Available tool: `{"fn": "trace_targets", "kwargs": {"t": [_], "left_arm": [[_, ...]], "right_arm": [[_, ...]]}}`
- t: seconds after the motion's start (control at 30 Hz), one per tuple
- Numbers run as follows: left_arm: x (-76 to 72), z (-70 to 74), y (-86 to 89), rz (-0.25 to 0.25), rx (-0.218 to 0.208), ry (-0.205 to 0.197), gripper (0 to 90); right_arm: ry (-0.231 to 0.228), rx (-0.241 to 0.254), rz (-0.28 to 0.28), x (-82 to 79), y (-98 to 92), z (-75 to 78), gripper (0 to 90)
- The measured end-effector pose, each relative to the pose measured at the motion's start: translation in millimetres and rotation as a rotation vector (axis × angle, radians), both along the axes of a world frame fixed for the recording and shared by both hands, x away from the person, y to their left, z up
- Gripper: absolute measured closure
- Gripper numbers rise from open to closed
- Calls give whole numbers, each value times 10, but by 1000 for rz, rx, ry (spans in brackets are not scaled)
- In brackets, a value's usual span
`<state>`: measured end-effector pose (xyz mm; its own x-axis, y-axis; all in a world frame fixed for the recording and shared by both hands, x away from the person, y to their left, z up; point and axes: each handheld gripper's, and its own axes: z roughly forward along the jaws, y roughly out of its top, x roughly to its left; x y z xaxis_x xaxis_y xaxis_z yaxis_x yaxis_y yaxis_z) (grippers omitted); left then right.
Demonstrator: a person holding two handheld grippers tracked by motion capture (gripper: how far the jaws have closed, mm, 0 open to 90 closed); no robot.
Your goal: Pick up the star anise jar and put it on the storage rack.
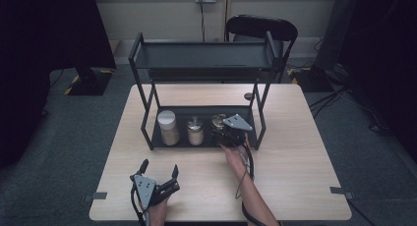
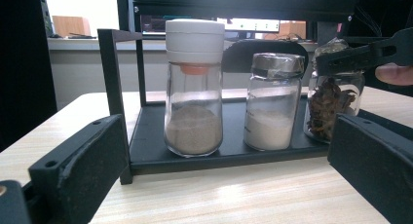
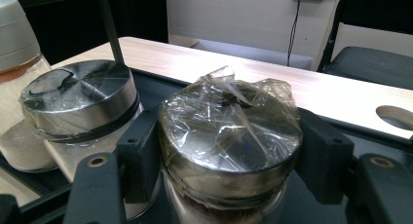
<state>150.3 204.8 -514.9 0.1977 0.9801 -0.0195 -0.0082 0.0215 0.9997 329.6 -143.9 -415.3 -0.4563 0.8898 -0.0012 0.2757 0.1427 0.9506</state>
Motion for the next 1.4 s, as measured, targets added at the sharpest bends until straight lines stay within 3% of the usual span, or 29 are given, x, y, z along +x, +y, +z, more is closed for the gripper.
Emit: {"fn": "trace_targets", "kwargs": {"t": [1.07,1.4], "left_arm": [[1,1,4,-2,0,0,3],[0,1,4,-2,2,1,3]], "right_arm": [[2,-18,-1,-13,30,-11,317],[-28,-11,-12,-42,41,-5,178]]}}
